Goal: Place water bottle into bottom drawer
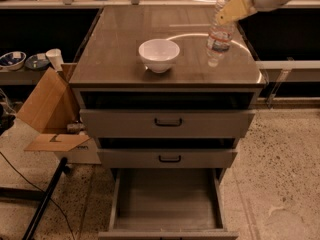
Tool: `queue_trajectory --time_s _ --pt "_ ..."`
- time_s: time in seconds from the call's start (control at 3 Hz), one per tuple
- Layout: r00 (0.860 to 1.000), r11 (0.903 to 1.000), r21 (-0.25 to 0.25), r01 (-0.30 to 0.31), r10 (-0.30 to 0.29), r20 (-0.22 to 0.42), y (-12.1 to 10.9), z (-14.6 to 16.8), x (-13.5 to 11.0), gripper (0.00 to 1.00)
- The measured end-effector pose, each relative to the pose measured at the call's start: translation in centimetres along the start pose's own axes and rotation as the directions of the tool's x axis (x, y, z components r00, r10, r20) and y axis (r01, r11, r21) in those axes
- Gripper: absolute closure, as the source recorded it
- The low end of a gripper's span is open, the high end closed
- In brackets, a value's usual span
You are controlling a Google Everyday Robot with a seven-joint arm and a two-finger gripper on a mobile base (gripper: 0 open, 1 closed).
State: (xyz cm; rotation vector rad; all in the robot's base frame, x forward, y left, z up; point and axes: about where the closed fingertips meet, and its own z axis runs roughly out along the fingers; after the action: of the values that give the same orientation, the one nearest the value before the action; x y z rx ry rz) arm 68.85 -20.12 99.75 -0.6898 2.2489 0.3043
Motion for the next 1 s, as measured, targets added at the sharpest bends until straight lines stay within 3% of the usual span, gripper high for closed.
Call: queue_trajectory --time_s 0.33,1.0 --pt "0.998 0.9992 0.01 0.039 -0.039 0.058 2.3 -3.2 1.8 1.0" --pt "0.991 0.9967 0.002 0.081 -0.081 0.106 7.8 -7.0 8.5 1.0"
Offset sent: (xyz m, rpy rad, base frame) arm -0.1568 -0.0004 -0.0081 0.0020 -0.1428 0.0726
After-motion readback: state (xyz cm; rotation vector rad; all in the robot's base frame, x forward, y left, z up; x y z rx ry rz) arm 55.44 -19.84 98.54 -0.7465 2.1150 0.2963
